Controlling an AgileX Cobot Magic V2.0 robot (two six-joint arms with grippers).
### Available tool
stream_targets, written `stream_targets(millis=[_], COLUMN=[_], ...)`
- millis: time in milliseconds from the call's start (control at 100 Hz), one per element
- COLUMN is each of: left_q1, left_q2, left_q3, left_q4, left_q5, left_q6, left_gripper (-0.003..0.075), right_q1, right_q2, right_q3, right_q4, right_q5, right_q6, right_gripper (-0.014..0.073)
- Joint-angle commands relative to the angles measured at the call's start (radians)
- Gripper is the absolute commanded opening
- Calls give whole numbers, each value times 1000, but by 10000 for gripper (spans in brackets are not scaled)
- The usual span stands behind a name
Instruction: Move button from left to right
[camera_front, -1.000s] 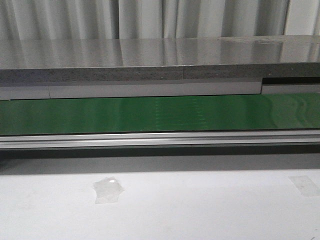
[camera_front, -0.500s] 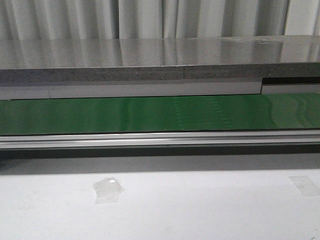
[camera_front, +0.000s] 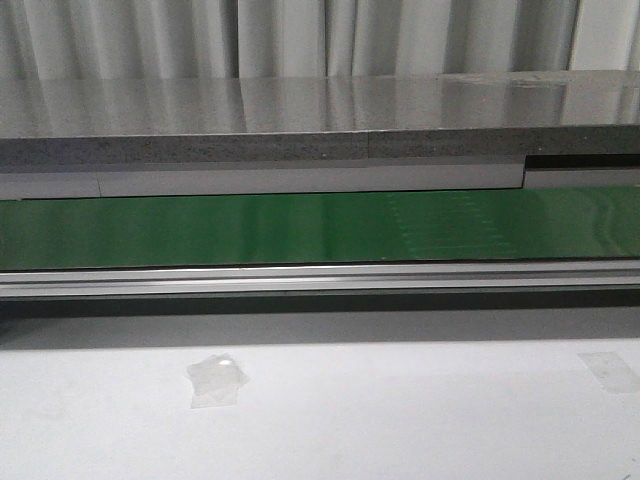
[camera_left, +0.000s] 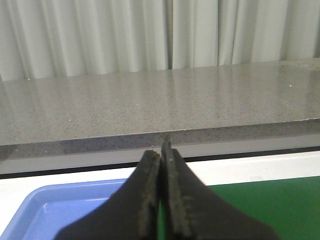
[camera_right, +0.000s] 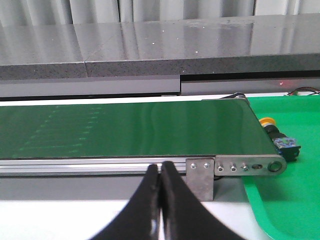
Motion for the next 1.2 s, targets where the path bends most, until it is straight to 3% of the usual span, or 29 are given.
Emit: stream_targets(millis=[0, 770, 870, 1020, 1090, 1190], left_q1=[-2, -2, -2, -2, -2, -2], left_q2=[9, 9, 7, -26, -50, -96], left_q3=[-27, -27, -27, -13, 7, 50], left_q4=[-12, 44, 222, 675, 753, 755], left_q5=[-59, -61, -61, -57, -57, -59], left_q6=[-1, -16, -221, -687, -768, -771], left_gripper=[-20, -20, -20, -20, -20, -20], right_q1=[2, 2, 2, 2, 2, 2], right_q2=[-20, -20, -20, -20, -20, -20], right_q3=[-15, -15, -15, -15, -15, -15], right_q4=[-12, -12, -12, -12, -12, -12], right_q5=[-88, -88, -88, -88, -88, -88], right_q6=[2, 2, 2, 2, 2, 2], right_gripper=[-68, -68, -68, -68, -68, -68])
